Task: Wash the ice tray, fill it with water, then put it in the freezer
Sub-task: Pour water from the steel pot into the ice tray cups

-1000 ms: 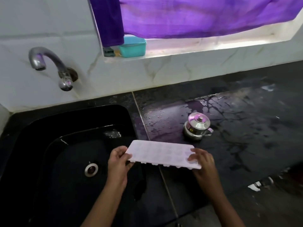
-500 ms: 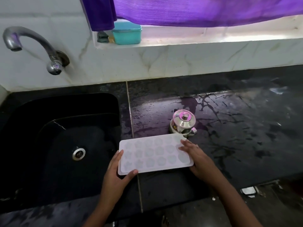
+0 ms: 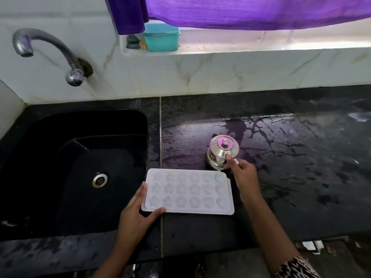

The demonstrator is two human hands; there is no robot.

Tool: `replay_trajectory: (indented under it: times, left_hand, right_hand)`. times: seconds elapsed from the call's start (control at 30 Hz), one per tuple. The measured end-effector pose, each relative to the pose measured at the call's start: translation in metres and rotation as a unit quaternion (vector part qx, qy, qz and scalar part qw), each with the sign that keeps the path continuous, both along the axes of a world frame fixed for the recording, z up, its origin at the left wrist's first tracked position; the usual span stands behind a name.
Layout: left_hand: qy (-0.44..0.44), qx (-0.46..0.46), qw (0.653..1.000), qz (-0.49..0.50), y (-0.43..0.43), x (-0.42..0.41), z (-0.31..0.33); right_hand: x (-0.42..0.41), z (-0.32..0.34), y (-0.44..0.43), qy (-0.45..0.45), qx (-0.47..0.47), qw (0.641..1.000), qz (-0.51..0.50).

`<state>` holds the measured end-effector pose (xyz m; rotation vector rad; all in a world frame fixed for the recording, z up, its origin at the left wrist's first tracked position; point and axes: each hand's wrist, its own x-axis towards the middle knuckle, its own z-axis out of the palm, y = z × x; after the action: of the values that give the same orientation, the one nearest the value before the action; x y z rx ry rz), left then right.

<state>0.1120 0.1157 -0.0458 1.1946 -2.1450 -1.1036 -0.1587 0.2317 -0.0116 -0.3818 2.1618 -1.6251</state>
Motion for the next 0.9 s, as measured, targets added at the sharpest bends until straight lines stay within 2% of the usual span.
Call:
replay_trajectory:
  times: [0.13,0.3,0.43,0.63,0.73,0.9]
  left_hand:
    - [-0.015,-0.003,1.000,0.011,0.004,0.000,0.001]
    - [-0.066,-0.040,0.997,-0.014,0.009,-0.004,0.004]
    - [-0.098,-0.058,0.993,-0.021,0.010,-0.008,0.004]
    - [-0.100,-0.083,0.991,0.011,0.020,-0.031,0.005]
    - [-0.122,-0.149,0.981,-0.005,0.028,-0.055,-0.001]
    - [-0.129,-0.144,0.981,-0.036,0.025,-0.079,0.005]
  right_hand:
    - [0.004,-0.003,-0.010,-0.066,-0.139,0.987,-0.053]
    - [-0.015,-0.004,-0.018,-0.159,-0.314,0.929,-0.115]
    - [-0.040,0.000,-0.012,-0.157,-0.354,0.916,-0.110]
    - [-0.059,0.021,-0.002,-0.170,-0.413,0.884,-0.138]
    - [-0.061,0.032,0.002,-0.161,-0.420,0.883,-0.133]
    - [-0.053,0.038,0.005,-0.161,-0.410,0.893,-0.092]
